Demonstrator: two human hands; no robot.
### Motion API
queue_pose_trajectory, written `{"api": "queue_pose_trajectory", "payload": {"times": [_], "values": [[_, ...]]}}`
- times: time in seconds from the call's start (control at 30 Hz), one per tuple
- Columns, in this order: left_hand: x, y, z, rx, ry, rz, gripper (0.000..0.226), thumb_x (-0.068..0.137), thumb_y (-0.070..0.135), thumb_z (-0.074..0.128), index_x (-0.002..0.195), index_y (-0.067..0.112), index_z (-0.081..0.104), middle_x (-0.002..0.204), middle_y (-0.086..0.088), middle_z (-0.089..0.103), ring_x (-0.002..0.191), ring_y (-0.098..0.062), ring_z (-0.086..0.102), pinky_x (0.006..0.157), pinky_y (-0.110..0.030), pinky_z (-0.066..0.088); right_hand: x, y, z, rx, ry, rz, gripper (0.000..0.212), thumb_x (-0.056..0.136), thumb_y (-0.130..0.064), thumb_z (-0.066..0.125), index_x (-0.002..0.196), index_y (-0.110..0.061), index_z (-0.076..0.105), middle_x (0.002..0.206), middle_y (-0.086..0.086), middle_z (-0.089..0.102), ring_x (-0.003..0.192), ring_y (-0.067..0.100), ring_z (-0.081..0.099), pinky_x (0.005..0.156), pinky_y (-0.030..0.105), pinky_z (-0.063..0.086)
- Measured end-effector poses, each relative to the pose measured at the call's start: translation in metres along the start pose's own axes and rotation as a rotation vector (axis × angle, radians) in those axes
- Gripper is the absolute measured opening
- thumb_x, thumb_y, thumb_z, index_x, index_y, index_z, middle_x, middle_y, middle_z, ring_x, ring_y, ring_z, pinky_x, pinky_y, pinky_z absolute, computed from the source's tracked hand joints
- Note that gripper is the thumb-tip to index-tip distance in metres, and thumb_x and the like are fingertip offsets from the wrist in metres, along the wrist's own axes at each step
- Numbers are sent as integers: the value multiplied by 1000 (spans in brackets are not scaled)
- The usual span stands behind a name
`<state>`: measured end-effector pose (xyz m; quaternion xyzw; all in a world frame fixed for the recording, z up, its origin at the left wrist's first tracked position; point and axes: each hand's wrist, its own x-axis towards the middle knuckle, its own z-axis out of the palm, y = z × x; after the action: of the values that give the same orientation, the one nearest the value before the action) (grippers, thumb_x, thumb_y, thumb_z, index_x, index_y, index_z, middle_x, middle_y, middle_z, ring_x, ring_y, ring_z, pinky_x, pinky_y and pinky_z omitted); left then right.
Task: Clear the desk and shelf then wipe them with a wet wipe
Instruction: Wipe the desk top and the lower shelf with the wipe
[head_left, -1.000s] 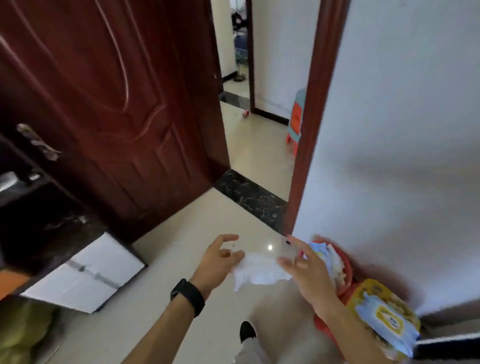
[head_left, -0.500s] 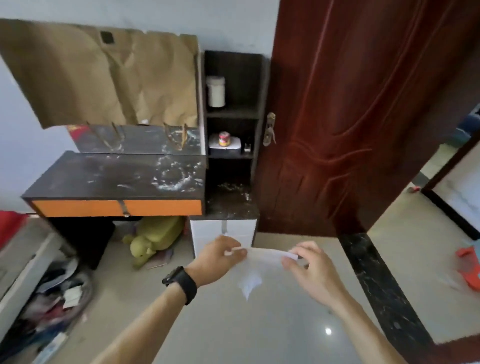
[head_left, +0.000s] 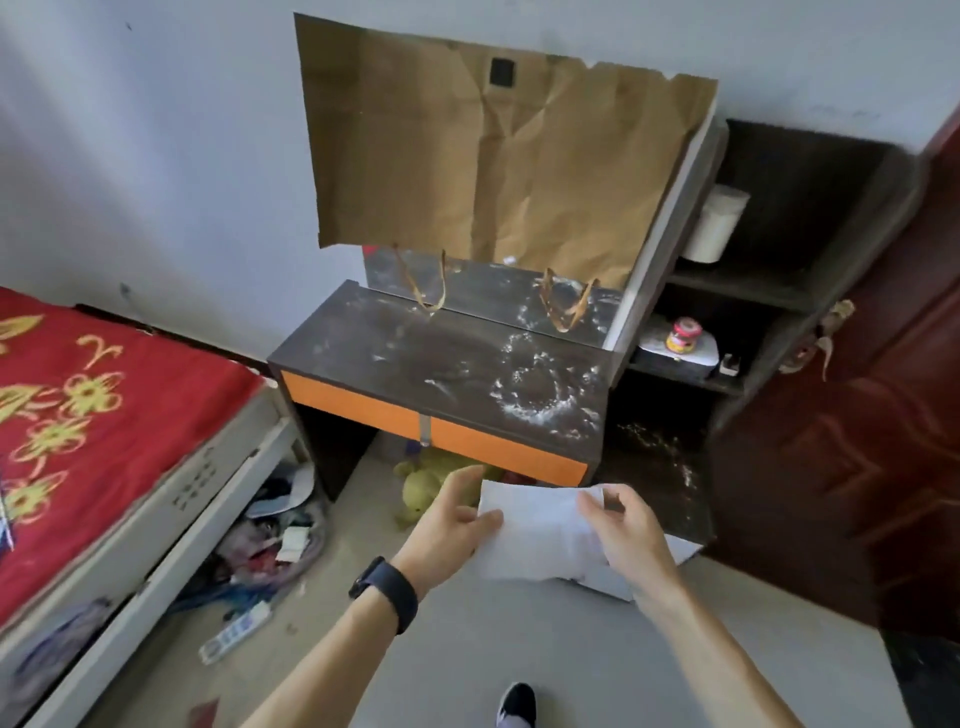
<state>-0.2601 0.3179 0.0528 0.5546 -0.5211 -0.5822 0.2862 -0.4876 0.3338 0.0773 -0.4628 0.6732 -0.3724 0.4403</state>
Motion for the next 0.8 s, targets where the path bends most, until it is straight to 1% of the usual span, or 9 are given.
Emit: {"api": "queue_pose_trajectory", "payload": {"times": [0.07,0.13,0.2,0.3,0.43,0.53,0.6,0.7,0.8], "values": [[20,0,-23,-22,56,24,43,93,29,64,126,48,46,87,-2,68,79,-17,63,74,-33,55,28,-9,19,24,-60,-7,20,90,-36,68,109,-38,59,102,-7,68,80,6,60,70,25,43],[41,7,-47,20,74,25,33,90,28,69,119,38,58,89,1,63,81,-16,62,71,-32,57,59,-18,36,5,-208,-46,41,83,-35,78,117,-44,58,110,-10,69,94,4,63,81,27,49],[67,12,-72,155,92,4,35,84,25,75,117,30,64,98,5,63,87,-11,63,67,-22,54,94,-29,54,-122,-320,-104,51,71,-34,83,116,-44,61,116,-16,68,106,7,63,90,30,52],[101,19,-112,376,201,-33,32,85,32,71,116,32,66,106,10,66,95,-8,63,80,-25,54,149,-50,88,-265,-380,-177,34,79,-23,78,104,-43,65,105,-19,70,100,6,64,81,21,52],[139,27,-164,539,373,-107,21,91,37,61,105,25,72,102,4,60,93,-14,58,79,-28,47,217,-84,138,-379,-449,-279,17,84,-25,72,91,-41,69,96,-17,69,91,0,63,75,16,46],[159,20,-202,500,473,-148,21,92,36,61,101,21,72,105,7,55,95,-12,54,80,-25,43,262,-103,180,-389,-457,-299,11,84,-23,72,81,-33,71,96,-11,63,88,-7,59,72,6,38],[168,10,-226,438,499,-197,17,92,37,62,95,24,71,98,12,56,88,-9,54,74,-23,39,286,-114,211,-369,-483,-298,8,85,-23,72,84,-30,70,101,-13,63,88,-10,59,70,2,38],[183,-9,-265,249,560,-267,15,91,39,63,77,35,65,71,15,60,65,-4,55,58,-22,38,325,-129,266,-393,-554,-277,4,88,-30,69,88,-26,68,90,-12,69,84,1,62,63,7,41],[199,-38,-303,163,641,-342,7,90,39,66,86,33,68,74,13,66,64,-1,57,55,-16,37,358,-141,331,-438,-600,-260,8,89,-33,68,90,-26,67,88,-11,70,85,8,65,66,16,44]]}}
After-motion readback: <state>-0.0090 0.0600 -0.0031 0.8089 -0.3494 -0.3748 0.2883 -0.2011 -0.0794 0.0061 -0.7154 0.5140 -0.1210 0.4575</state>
